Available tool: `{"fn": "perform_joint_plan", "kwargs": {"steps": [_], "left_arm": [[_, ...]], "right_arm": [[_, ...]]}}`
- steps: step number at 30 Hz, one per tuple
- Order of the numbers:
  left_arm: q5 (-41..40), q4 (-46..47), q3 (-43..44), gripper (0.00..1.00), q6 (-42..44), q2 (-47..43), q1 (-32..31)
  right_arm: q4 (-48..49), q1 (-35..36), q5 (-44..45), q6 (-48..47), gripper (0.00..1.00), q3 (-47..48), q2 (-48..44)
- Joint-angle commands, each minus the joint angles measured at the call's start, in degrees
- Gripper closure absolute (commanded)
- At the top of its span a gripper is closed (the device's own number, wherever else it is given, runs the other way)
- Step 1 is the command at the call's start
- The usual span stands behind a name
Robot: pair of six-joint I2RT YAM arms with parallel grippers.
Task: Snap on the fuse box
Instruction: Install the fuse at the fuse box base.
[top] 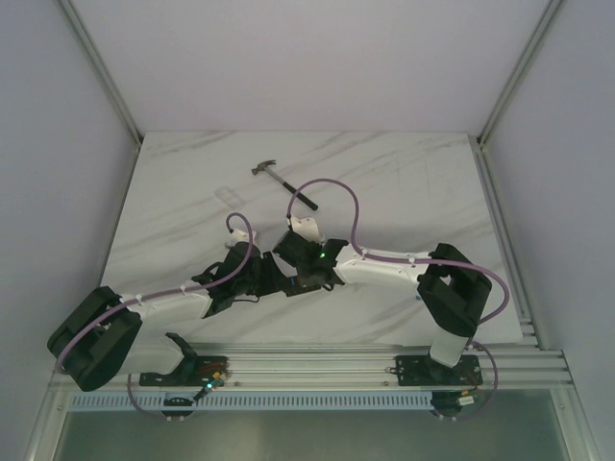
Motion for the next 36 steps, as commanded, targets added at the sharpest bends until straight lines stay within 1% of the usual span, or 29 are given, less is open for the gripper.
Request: {"fn": "perform_joint_plan", "kwargs": {"steps": [1, 7, 20, 25, 36], "left_arm": [[-0.10, -0.16, -0.92, 0.58, -0.09, -0.74, 0.22], [-0.13, -0.14, -1.11, 0.58, -0.17, -0.79, 0.23], [-0.14, -0.13, -1.00, 0.58, -0.17, -0.48, 0.22], [-0.19, -0.17, -1.14, 0.58, -0.17, -0.47, 0.19], [0.00, -0.13, -0.92, 0.58, -0.20, -0.17, 0.25]], "right_arm": [[-7.31, -0.78, -1.77, -0.35, 1.00, -1.16, 3.93], [-7.69, -1.86, -2.29, -0.64, 1.00, -2.40, 2.52], [-8.73, -3.14, -5.17, -1.91, 1.00, -3.90, 5.51], [-9.41, -3.23, -7.32, -2.98, 1.00, -4.13, 7.57], [-11.83, -3.53, -8.51, -4.02, 1.00, -4.49, 12.38]]}}
